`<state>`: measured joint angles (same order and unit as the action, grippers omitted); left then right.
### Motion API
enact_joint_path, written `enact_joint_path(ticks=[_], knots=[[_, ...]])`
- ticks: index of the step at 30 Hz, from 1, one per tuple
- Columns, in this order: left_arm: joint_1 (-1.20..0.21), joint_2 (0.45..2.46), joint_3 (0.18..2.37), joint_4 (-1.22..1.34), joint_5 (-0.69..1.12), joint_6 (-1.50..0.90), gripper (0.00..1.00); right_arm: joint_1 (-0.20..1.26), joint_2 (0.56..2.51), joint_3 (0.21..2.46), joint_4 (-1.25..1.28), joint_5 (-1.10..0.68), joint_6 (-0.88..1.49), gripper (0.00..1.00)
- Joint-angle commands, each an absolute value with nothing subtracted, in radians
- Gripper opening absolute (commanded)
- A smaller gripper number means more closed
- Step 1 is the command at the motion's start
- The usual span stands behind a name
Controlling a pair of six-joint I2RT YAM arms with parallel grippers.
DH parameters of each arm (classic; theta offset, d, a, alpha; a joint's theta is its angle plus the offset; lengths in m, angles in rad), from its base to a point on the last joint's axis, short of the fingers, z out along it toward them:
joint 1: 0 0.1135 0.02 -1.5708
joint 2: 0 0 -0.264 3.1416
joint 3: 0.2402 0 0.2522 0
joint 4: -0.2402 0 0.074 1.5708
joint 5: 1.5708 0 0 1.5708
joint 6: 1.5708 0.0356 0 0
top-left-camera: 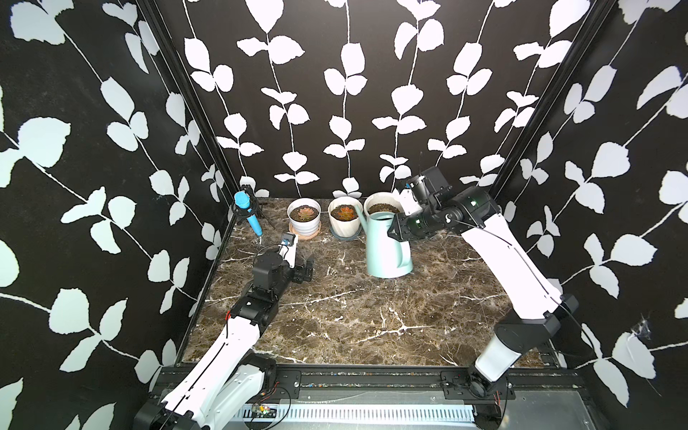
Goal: Water the succulent around the soil edge
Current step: Water the soil of the potted plant with water.
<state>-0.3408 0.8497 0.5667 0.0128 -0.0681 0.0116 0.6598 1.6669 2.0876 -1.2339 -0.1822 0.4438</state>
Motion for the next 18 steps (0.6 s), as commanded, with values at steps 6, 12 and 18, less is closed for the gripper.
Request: enact_joint_path(ticks=[6, 12, 18], knots=[[-0.347, 0.828, 0.550, 0.032, -0.076, 0.019, 0.99, 0.669, 1.429, 1.734, -0.742, -0.180, 0.455, 0.00], [-0.348, 0.831, 0.550, 0.034, -0.081, 0.016, 0.99, 0.671, 1.403, 1.644, -0.669, -0.224, 0.455, 0.00], [-0.348, 0.830, 0.550, 0.034, -0.093, 0.014, 0.99, 0.697, 1.449, 1.694, -0.721, -0.220, 0.426, 0.00]])
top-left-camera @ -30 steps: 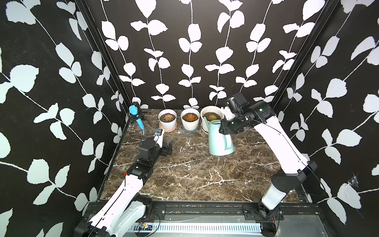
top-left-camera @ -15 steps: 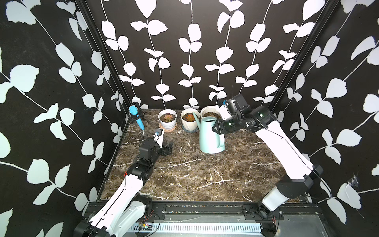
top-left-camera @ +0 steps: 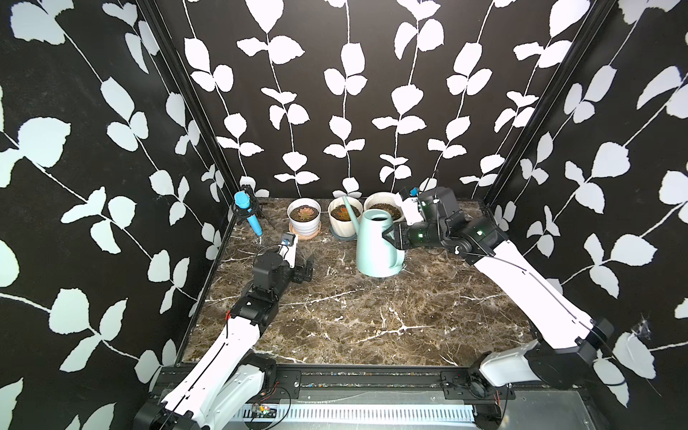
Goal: Water the succulent around the soil edge
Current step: Water the soil of the potted plant with water.
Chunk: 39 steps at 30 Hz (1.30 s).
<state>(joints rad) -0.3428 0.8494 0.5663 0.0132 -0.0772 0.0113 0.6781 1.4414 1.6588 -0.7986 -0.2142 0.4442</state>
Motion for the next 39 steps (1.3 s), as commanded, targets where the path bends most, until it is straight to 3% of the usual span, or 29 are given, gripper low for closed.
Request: enact_joint_path(ticks=[1, 39], knots=[[-0.347, 0.830, 0.549, 0.034, -0.092, 0.014, 0.99, 0.701, 1.455, 1.702, -0.729, -0.210, 0.421, 0.00], [-0.354, 0.825, 0.547, 0.034, -0.099, 0.017, 0.99, 0.758, 1.855, 2.297, -1.187, -0.113, 0.408, 0.00]])
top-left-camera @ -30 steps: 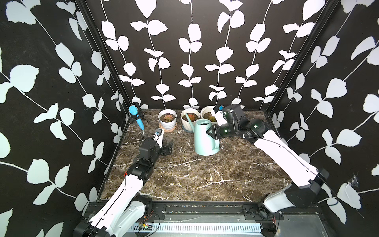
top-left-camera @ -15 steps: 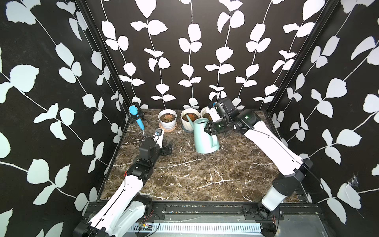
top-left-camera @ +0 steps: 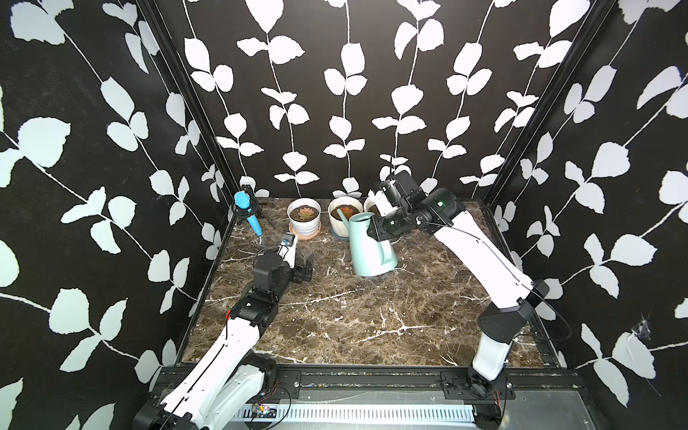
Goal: Water the succulent around the soil edge
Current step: Water the soil of the potted plant with water.
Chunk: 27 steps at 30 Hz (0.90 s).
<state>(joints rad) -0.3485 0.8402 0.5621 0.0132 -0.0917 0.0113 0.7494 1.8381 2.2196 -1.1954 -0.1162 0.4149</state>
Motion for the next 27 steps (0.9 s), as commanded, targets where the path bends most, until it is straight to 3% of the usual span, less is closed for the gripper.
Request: enact_joint_path(ticks=[1, 27], knots=[[-0.355, 0.824, 0.547, 0.033, -0.099, 0.015, 0.99, 0.762, 1.865, 2.312, -1.194, -0.113, 0.408, 0.00], [-0.356, 0.817, 0.546, 0.035, -0.106, 0.019, 0.99, 0.772, 2.057, 2.606, -1.348, -0.106, 0.420, 0.00]])
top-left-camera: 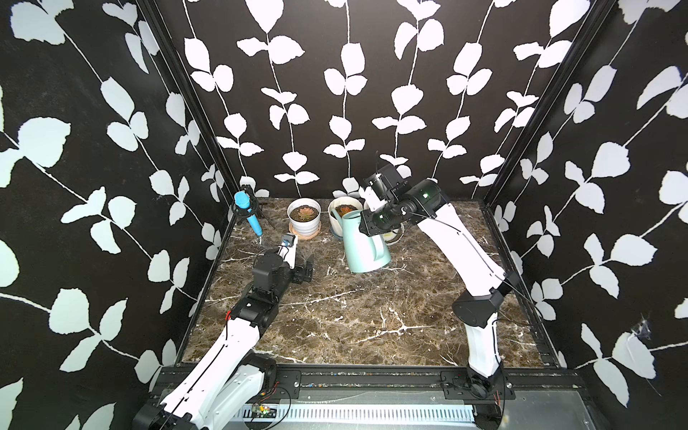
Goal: Water the succulent around the soil edge
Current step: Water the soil of the potted plant with water.
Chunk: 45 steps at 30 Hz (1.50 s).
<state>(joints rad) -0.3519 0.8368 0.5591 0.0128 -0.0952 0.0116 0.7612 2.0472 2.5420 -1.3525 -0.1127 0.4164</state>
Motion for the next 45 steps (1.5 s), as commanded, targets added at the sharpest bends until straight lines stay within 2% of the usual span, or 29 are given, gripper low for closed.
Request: enact_joint_path(ticks=[1, 20, 45], knots=[[-0.356, 0.817, 0.547, 0.035, -0.106, 0.020, 0.99, 0.772, 2.066, 2.620, -1.355, -0.105, 0.420, 0.00], [-0.356, 0.818, 0.546, 0.037, -0.104, 0.020, 0.99, 0.751, 2.119, 2.690, -1.353, -0.132, 0.452, 0.00], [-0.356, 0.818, 0.546, 0.040, -0.100, 0.021, 0.99, 0.682, 2.124, 2.677, -1.241, -0.187, 0.518, 0.00]])
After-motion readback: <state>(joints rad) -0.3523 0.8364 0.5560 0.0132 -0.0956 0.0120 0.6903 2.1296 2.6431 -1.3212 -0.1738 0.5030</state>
